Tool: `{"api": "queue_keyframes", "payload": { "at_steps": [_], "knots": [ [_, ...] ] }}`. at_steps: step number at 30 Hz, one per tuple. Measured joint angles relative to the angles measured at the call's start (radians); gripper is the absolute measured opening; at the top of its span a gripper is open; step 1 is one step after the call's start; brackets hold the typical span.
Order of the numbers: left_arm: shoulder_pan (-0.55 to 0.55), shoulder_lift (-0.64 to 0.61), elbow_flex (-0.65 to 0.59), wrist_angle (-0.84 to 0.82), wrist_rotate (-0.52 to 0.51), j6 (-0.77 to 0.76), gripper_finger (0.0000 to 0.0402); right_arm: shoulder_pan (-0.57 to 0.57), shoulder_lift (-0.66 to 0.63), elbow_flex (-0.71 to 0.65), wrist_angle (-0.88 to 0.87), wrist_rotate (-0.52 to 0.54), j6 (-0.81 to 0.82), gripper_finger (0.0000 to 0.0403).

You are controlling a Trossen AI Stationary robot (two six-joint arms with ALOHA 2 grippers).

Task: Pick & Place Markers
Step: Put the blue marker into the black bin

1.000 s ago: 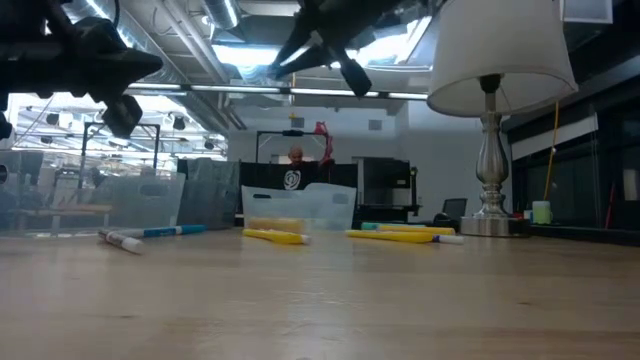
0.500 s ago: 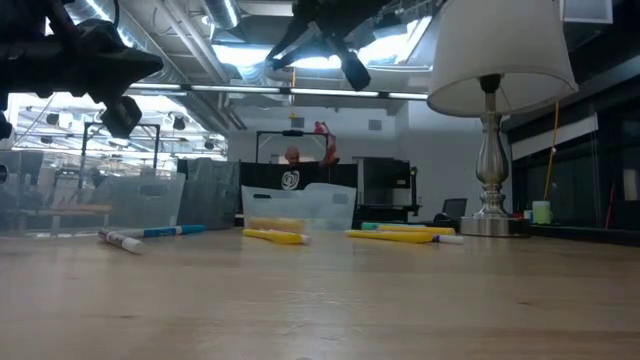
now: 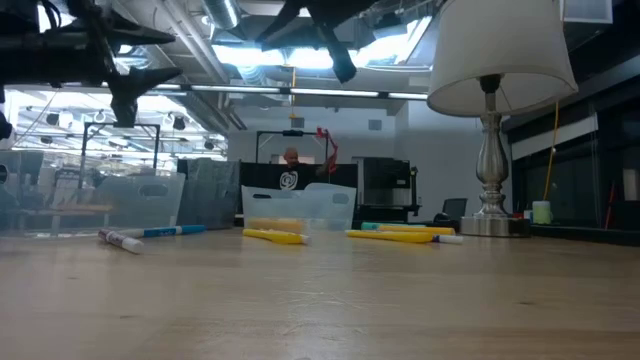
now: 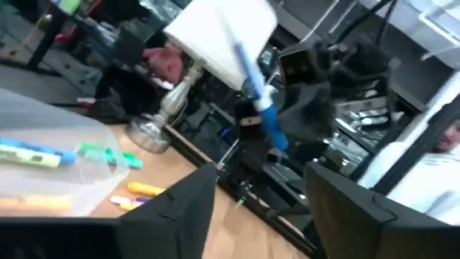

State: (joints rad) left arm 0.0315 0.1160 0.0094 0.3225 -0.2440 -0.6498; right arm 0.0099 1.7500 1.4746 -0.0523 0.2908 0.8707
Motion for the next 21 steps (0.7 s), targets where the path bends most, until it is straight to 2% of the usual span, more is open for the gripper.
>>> {"api": "queue_keyframes", "payload": {
  "at_steps": [4, 9, 13, 17, 21],
  "knots": [
    [0.000, 0.067, 0.044, 0.020, 0.002, 0.009, 0.0231, -0.022, -0.001, 0.000, 0.046, -0.057, -0.042, 0.0030],
    [0.004, 0.190, 0.150, 0.028, -0.058, 0.118, 0.0228, -0.054, -0.001, 0.000, 0.076, -0.135, -0.083, 0.0030],
    [0.034, 0.297, 0.215, 0.044, -0.045, 0.091, 0.0224, -0.076, -0.001, 0.001, 0.122, -0.191, -0.148, 0.0030],
    [0.078, 0.401, 0.251, 0.158, -0.043, 0.039, 0.0226, -0.096, -0.001, 0.000, 0.160, -0.248, -0.180, 0.0032],
    [0.127, 0.497, 0.275, 0.267, 0.022, 0.035, 0.0224, -0.111, -0.001, 0.001, 0.168, -0.289, -0.205, 0.0031]
  ]
}}
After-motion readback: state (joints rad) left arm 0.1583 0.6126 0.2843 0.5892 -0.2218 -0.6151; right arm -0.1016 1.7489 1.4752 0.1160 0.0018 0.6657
